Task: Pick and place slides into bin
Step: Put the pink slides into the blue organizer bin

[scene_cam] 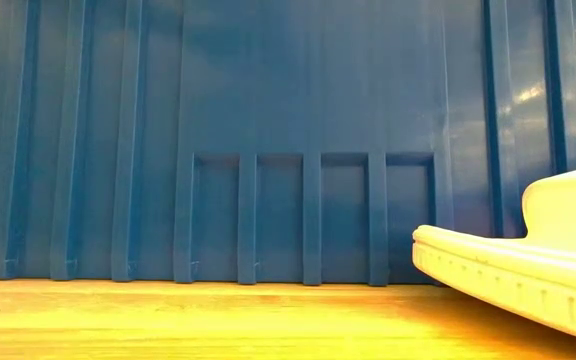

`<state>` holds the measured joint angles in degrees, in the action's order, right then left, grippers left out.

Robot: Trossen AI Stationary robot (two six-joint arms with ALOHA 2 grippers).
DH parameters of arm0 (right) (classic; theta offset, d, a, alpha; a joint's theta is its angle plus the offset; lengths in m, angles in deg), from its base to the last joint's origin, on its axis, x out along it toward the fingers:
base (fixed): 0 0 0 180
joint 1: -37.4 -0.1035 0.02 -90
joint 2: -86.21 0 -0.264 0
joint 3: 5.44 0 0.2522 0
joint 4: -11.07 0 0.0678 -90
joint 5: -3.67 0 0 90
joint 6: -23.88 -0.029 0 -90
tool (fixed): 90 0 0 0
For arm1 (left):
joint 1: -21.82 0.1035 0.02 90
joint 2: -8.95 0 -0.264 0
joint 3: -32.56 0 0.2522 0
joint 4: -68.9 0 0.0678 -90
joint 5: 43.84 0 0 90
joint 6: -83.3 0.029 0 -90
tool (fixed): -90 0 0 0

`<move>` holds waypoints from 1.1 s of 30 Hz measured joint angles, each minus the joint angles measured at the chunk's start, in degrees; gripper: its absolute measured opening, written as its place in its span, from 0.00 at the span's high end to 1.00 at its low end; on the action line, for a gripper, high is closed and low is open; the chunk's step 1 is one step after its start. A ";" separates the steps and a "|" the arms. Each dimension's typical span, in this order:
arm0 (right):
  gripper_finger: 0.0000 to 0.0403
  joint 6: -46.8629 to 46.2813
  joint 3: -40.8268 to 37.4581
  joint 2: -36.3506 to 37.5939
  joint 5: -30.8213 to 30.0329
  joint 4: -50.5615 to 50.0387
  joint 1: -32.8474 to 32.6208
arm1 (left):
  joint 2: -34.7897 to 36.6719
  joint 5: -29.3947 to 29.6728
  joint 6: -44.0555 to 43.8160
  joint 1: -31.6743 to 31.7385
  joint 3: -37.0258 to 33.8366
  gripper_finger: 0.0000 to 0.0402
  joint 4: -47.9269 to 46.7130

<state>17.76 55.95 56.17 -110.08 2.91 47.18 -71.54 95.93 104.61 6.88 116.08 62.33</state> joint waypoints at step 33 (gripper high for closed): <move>0.76 -37.91 19.25 0.48 42.46 -39.01 -0.02 | 5.03 7.32 -5.83 1.09 4.65 0.93 19.43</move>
<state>-20.15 75.20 56.65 -67.63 -36.10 47.16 -66.50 103.24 98.78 7.97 120.73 81.76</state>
